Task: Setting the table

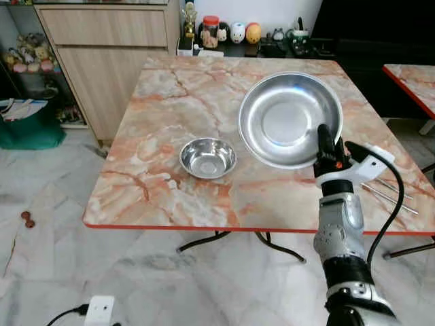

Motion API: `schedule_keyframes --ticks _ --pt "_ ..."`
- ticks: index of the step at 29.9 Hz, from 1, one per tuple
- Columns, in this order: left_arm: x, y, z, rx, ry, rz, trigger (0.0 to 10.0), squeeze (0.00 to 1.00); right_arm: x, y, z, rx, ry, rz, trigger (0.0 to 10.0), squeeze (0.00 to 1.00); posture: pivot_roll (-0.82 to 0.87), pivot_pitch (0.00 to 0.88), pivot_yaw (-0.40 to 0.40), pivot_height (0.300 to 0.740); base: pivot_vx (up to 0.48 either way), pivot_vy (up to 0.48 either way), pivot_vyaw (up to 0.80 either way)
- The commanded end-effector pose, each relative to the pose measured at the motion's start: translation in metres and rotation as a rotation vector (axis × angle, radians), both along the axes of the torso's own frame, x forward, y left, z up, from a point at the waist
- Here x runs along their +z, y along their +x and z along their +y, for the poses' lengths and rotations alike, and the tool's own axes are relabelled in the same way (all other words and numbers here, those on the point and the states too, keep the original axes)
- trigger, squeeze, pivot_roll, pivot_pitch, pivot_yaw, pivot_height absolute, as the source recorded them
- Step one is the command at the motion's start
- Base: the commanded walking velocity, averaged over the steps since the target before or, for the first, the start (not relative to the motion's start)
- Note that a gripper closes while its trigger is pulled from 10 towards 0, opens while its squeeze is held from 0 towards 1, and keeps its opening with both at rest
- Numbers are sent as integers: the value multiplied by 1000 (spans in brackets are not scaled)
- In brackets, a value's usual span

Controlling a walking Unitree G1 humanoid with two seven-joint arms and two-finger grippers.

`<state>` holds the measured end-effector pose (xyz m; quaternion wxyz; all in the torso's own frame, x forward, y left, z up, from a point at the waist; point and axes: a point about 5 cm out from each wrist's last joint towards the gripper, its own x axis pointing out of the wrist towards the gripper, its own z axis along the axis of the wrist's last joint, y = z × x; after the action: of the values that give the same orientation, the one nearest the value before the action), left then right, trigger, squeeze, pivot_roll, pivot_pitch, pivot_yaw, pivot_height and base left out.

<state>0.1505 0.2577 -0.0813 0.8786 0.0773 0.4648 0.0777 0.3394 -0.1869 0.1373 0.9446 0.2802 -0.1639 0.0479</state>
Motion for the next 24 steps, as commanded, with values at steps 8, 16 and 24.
schedule_keyframes --ticks 8,16,24 --pt "-5 -3 -13 -9 -18 13 10000 0 -5 -11 22 165 40 16 10000 0 -3 0 -54 740 0 0 0" --pt "-6 -5 -13 -17 -13 22 10000 0 4 -11 29 221 26 -9 10000 0 1 0 -62 740 0 0 0" --pt "-5 -5 -9 -11 -6 23 10000 0 11 -11 35 264 3 -27 10000 0 -5 0 -62 740 0 0 0"
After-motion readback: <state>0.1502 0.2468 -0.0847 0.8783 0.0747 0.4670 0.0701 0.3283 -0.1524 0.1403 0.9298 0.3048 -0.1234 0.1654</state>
